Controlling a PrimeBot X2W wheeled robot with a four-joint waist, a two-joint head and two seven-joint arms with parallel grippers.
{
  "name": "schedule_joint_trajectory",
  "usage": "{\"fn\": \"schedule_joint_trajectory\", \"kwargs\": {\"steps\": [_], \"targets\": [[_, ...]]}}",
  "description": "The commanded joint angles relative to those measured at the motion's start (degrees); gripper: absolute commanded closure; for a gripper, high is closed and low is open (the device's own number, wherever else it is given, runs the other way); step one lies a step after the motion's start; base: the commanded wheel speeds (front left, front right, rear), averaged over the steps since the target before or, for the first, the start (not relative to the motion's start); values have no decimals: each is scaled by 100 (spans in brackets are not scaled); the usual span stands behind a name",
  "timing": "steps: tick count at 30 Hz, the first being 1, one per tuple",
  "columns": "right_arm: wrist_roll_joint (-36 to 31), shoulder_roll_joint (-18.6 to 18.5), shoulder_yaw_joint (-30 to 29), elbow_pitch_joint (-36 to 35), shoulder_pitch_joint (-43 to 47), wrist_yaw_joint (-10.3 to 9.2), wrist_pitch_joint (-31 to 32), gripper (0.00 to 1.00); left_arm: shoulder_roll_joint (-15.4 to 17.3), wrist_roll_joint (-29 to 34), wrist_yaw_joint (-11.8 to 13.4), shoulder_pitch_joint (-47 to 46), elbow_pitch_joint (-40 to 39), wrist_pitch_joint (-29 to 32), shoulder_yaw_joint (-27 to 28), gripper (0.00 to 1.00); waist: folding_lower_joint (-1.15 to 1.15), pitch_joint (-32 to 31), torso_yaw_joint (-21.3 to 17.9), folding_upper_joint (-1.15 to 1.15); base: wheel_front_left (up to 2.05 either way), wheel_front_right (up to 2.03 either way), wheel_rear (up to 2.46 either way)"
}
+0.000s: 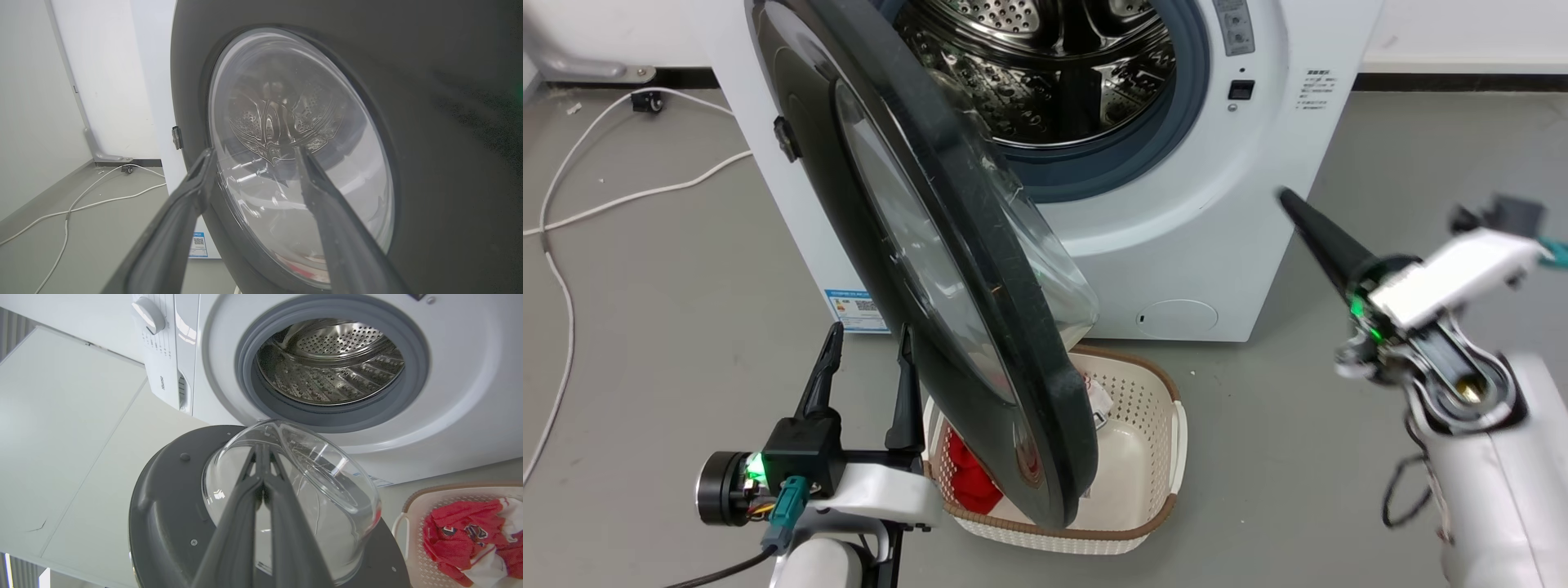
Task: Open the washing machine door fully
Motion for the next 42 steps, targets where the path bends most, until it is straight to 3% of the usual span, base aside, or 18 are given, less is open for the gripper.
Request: {"fn": "schedule_joint_trajectory", "kwargs": {"steps": [1,10,11,12,13,14,21,27,29,31,32,34,42], "targets": [[5,-79,-204,-71,358,0,-216,100,-3,3,19,97,-10,-15,38,0,1,-40,-43,0,0,0,0],[30,-96,-918,-721,1879,0,-937,100,-2,34,-18,239,4,-15,178,0,1,-147,-188,0,0,0,0],[10,-68,-939,-805,2042,0,-984,77,-4,37,-23,244,5,-15,183,0,1,-155,-199,0,0,0,0],[-52,-42,-950,-906,2197,0,-1059,37,-3,38,-23,247,1,-15,194,0,1,-162,-210,0,0,0,0],[-82,-12,-976,-992,2335,0,-1142,11,-3,34,-23,250,-3,-15,208,0,1,-171,-221,0,0,0,0],[-177,9,-976,-1096,2476,0,-1237,0,-3,33,-25,260,-4,-15,221,0,1,-177,-229,0,0,0,0],[-1137,82,-960,-1682,3028,0,-2208,0,-4,13,-33,300,20,-15,232,0,1,-205,-242,0,0,0,0],[-3296,-99,-906,-1908,3253,0,-3350,0,-3,18,-43,317,45,-15,214,0,1,-224,-217,0,0,0,0],[-4650,-123,-1015,-2060,3263,0,-3629,0,-4,24,-48,327,50,-15,219,0,1,-239,-210,0,0,0,0],[-5395,-42,-1129,-2242,3270,-1,-3702,0,-2,31,-51,334,55,-15,234,0,1,-249,-204,0,0,0,0],[-5395,-42,-1129,-2242,3270,-1,-3702,0,-2,31,-51,334,55,-15,234,0,1,-249,-204,0,0,0,0],[-6373,63,-1215,-2545,3367,-1,-3761,0,-3,42,-72,333,52,-15,247,0,1,-255,-195,0,0,0,0],[-7510,317,-1128,-2870,3759,-2,-3712,0,-3,52,-91,347,44,-15,265,0,1,-282,-159,0,0,0,0]]}}
